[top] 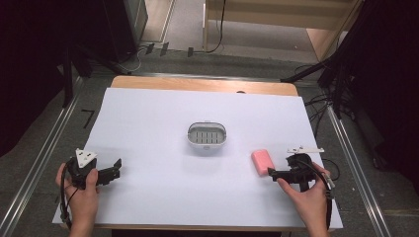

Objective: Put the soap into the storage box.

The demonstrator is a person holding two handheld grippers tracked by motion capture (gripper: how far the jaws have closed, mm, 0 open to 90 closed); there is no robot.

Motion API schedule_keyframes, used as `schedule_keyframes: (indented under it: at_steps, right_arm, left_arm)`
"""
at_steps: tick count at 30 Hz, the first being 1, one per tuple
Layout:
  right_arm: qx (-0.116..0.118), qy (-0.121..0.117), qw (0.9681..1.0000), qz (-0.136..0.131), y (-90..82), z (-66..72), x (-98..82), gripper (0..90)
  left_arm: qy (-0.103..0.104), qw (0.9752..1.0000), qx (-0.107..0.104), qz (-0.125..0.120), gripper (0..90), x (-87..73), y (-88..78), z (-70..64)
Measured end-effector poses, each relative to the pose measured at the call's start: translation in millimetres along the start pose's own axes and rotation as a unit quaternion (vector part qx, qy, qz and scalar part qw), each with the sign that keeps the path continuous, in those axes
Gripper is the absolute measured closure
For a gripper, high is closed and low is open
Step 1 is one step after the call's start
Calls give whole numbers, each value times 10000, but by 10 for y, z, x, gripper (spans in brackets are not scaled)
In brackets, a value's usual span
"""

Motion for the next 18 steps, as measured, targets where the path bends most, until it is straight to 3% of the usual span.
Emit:
schedule_keyframes:
  at_steps: [18]
  right_arm:
    - [-75, 2, 10000, 35, 84, 208, 180, 138]
  left_arm:
    - [-8, 10000, -7, 1, 1, 1, 1, 1]
Point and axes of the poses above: each handheld gripper's, and its own axes: y roughly forward along the jaws, x roughly out of its top, z roughly to its left, the point moved 1 cm from there along y, roughly forward along the jaws, and after that the axes turned 12 degrees about -x, right-handed, at the moved point
